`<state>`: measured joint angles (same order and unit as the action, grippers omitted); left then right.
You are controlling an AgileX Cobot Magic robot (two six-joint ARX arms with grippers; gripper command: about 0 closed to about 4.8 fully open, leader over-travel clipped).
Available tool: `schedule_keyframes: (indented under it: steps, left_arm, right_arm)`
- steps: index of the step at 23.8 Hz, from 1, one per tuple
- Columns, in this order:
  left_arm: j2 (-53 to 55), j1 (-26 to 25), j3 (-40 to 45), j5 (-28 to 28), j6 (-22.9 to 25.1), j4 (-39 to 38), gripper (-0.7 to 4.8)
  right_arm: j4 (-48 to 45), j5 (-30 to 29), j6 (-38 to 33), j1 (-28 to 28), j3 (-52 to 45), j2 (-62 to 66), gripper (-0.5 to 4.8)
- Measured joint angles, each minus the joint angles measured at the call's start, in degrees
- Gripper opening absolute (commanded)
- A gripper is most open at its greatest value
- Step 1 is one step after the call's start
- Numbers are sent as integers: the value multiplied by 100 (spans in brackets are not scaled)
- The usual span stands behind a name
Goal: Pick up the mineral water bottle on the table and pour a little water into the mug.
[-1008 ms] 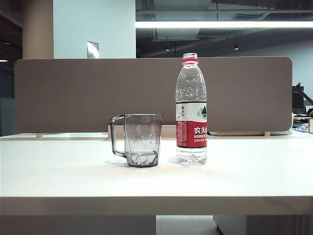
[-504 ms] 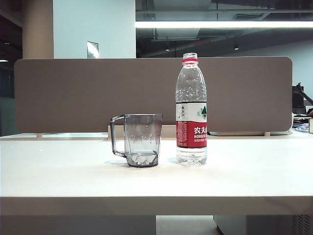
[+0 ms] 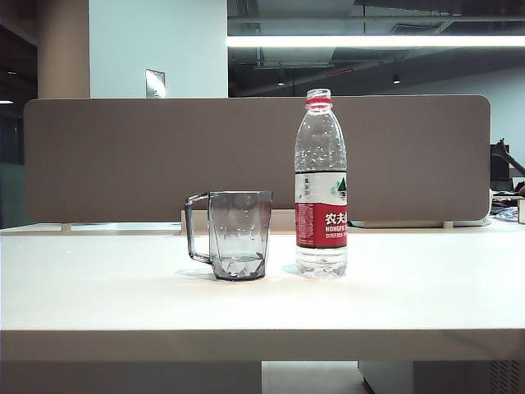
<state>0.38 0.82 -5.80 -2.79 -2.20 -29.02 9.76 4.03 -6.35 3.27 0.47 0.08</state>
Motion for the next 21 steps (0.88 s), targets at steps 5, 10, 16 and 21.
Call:
schedule_keyframes:
  steps: [5, 10, 16, 21]
  left_arm:
    - [4, 0, 94, -22, -2, 315, -5]
    - [0, 0, 140, -87, 0, 501, -5]
    - [-15, 0, 527, -87, 0, 1884, -5]
    - [-2, 0, 527, -90, 0, 1893, -5]
  right_arm:
    - [2, 2, 0, 0, 0, 0, -5]
    - [0, 2, 0, 0, 0, 0, -5]
    - [0, 2, -2, 0, 0, 0, -5]
    - [2, 2, -2, 0, 0, 0, -5]
